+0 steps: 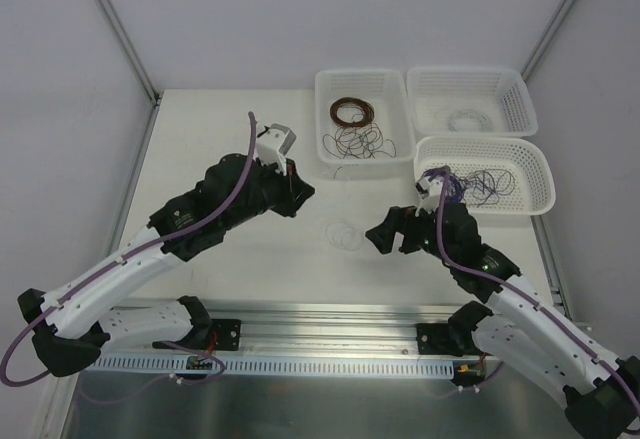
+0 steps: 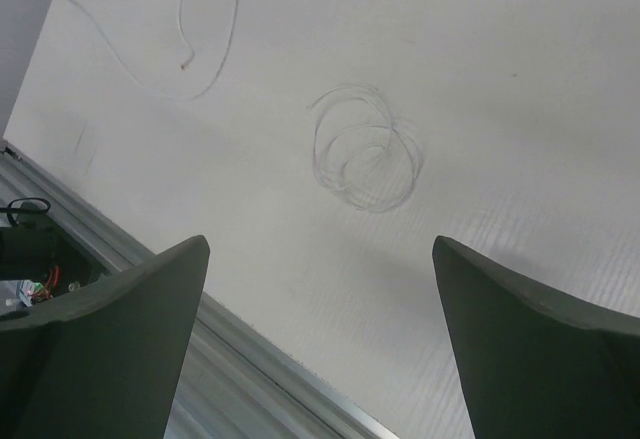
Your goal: Untangle the cables
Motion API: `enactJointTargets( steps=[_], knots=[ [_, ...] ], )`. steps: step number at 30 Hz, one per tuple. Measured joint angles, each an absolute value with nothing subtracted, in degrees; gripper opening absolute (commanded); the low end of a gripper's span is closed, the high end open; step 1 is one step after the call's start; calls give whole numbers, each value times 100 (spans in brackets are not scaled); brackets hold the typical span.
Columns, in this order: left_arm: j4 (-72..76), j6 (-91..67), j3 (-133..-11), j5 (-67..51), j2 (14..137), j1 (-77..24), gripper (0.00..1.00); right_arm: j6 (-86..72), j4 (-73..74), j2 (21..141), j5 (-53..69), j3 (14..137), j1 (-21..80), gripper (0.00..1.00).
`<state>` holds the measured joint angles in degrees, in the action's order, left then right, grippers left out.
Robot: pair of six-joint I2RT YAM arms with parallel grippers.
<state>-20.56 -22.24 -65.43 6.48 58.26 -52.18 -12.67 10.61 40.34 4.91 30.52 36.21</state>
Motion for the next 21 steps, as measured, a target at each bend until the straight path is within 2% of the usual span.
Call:
enactJointTargets(
  steps=[13, 21],
  knots=[
    [-2300, -1815, -6735, 576, 5999, -5218, 2, -1061, 897, 3833, 1160, 4222, 3752, 99],
    [-2307, -1796, -6731, 405, 6077, -5218, 2, -1341, 563, 4558, 1249, 4921, 3839, 95]
  ],
)
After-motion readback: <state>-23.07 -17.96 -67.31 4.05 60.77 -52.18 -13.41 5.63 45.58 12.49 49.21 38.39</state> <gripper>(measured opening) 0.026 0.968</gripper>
